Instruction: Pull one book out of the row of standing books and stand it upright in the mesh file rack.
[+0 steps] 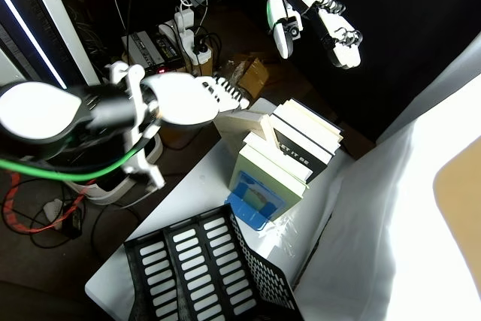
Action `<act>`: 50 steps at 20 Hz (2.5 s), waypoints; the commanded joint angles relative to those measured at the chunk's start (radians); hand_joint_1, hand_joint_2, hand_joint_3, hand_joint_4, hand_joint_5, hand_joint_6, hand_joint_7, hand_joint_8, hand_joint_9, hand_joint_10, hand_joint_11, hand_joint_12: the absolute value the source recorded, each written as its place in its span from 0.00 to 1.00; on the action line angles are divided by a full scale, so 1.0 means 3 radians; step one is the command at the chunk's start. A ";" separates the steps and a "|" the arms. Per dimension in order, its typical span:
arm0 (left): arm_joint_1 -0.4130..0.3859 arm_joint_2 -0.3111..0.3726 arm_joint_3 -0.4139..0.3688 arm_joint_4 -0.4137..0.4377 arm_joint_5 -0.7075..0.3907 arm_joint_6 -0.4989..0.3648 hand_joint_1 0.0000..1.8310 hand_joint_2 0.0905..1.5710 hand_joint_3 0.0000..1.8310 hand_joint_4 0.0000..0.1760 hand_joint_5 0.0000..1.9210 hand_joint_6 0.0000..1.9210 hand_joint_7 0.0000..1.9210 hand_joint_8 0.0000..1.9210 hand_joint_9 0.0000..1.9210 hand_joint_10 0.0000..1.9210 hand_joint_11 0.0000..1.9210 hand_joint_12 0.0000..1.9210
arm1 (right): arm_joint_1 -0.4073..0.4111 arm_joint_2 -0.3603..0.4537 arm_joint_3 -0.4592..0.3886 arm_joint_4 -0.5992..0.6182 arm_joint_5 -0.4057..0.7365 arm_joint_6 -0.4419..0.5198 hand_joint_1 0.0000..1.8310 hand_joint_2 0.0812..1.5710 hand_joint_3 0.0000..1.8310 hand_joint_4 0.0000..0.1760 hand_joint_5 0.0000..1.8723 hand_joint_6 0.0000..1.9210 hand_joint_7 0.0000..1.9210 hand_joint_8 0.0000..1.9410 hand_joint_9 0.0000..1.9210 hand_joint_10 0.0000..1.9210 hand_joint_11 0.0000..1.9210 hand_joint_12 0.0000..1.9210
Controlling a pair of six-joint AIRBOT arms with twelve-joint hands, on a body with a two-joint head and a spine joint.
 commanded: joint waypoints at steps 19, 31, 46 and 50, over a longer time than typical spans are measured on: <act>-0.0039 0.0006 0.0016 -0.0067 -0.0440 -0.0028 0.40 0.84 0.00 0.00 0.08 0.00 0.09 0.00 0.00 0.18 0.00 0.79 | 0.0115 -0.0678 0.0231 -0.0628 -0.0262 -0.0045 0.61 0.72 0.00 0.00 0.08 0.37 0.18 0.02 0.00 0.30 0.00 0.68; -0.0025 0.0007 0.0012 -0.0099 -0.0489 -0.0051 0.34 0.87 0.01 0.00 0.08 0.00 0.07 0.00 0.00 0.13 0.00 0.80 | -0.0002 -0.0879 0.0285 -0.0664 -0.0431 -0.0105 0.54 0.77 0.00 0.00 0.14 0.63 0.16 0.30 0.00 0.43 0.00 0.81; -0.0017 0.0009 -0.0004 -0.0094 -0.0545 -0.0075 0.32 0.86 0.00 0.00 0.09 0.00 0.09 0.00 0.00 0.19 0.00 0.82 | -0.0087 -0.1007 0.0415 -0.0664 -0.0543 -0.0118 0.49 0.80 0.00 0.29 0.31 0.73 0.21 0.21 0.00 0.35 0.00 0.60; -0.0017 0.0001 -0.0002 -0.0092 -0.0580 -0.0081 0.41 0.83 0.00 0.00 0.12 0.00 0.10 0.00 0.00 0.23 0.00 0.85 | -0.0105 -0.1040 0.0463 -0.0664 -0.0564 -0.0117 0.46 0.74 0.00 0.00 0.21 0.47 0.20 0.18 0.00 0.34 0.00 0.61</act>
